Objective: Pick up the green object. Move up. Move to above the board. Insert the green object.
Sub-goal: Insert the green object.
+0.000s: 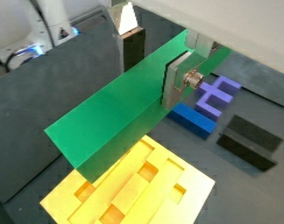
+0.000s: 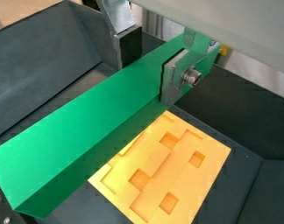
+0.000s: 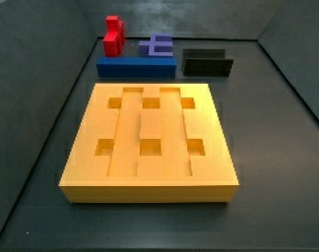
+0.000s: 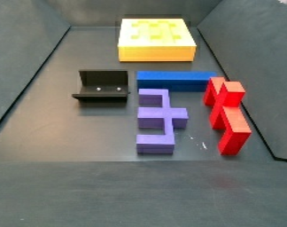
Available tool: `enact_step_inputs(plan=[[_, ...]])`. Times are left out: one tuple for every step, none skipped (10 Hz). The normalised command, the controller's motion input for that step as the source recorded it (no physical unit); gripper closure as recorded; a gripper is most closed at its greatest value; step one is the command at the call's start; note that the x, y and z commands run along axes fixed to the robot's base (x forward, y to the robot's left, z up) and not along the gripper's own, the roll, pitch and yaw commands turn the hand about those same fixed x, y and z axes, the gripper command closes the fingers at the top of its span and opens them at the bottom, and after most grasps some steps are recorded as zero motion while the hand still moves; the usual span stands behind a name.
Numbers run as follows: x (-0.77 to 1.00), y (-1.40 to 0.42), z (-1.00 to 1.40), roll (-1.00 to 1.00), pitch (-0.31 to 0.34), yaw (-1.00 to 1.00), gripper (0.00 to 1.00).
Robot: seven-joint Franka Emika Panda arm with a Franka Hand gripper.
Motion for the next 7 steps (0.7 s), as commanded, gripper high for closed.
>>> enact_step_inputs(plan=[[-0.03, -0.07, -0.34, -0.14, -0.036, 0.0, 1.0], [-0.02, -0.13, -0.61, -0.23, -0.059, 0.0, 1.0], [-0.11, -0.25, -0.74, -0.16, -0.057, 0.0, 1.0], [-0.19, -0.25, -0.75, -0.16, -0.044, 0.0, 1.0], [-0.27, -0.26, -0.76, -0.16, -0.041, 0.0, 1.0], [-0.32, -0.27, -0.75, -0.16, -0.039, 0.0, 1.0], [-0.33, -0.26, -0.73, -0.17, -0.044, 0.07, 1.0]])
